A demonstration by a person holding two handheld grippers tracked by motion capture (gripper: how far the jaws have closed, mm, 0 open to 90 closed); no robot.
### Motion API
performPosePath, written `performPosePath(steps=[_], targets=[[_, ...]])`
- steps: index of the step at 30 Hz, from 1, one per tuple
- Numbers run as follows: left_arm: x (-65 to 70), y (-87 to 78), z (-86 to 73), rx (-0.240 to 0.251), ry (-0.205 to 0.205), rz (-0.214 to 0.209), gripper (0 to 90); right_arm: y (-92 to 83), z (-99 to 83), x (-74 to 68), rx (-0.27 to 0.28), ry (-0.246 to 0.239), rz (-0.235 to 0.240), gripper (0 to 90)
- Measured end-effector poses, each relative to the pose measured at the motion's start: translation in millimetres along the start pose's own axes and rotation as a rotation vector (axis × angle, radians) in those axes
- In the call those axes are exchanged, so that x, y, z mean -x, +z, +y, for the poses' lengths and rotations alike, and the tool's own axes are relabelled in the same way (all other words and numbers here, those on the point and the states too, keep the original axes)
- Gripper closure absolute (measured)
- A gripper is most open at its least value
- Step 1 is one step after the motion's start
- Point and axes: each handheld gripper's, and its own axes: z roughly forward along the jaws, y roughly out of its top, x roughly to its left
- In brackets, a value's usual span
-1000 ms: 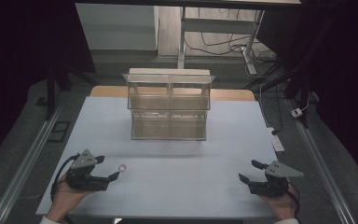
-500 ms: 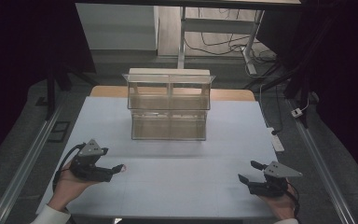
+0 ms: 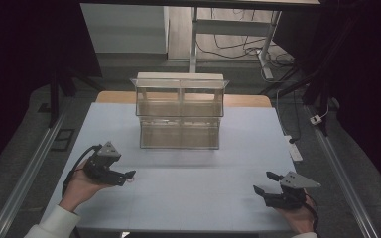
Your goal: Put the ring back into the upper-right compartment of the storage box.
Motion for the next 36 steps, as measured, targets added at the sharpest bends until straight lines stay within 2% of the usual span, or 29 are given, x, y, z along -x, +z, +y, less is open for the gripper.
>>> performPosePath(steps=[4,9,21,26,31,36], targets=[[-0.5,3.1,2.8,-0.013,0.005,0.014,18.8,0.1,-0.1,-0.1,-0.009,-0.004,0.000,27.1],[-2.6,7.9,3.9,-0.036,0.007,0.009,20.2,-0.2,-0.6,0.2,-0.006,0.001,0.004,27.2],[-15.1,31.7,5.7,-0.139,0.011,0.038,23.4,0.0,-1.2,0.3,-0.017,-0.004,0.000,27.4],[-24.4,40.6,6.3,-0.177,-0.003,0.032,26.0,0.5,-1.4,0.4,-0.023,-0.003,0.002,27.6],[-26.6,49.0,3.5,-0.220,0.016,0.034,27.9,0.2,-1.4,-0.5,-0.023,-0.006,0.006,27.6],[-26.5,46.8,-0.9,-0.225,0.027,0.029,31.1,0.6,-2.0,-0.1,-0.023,-0.004,0.006,27.7]])
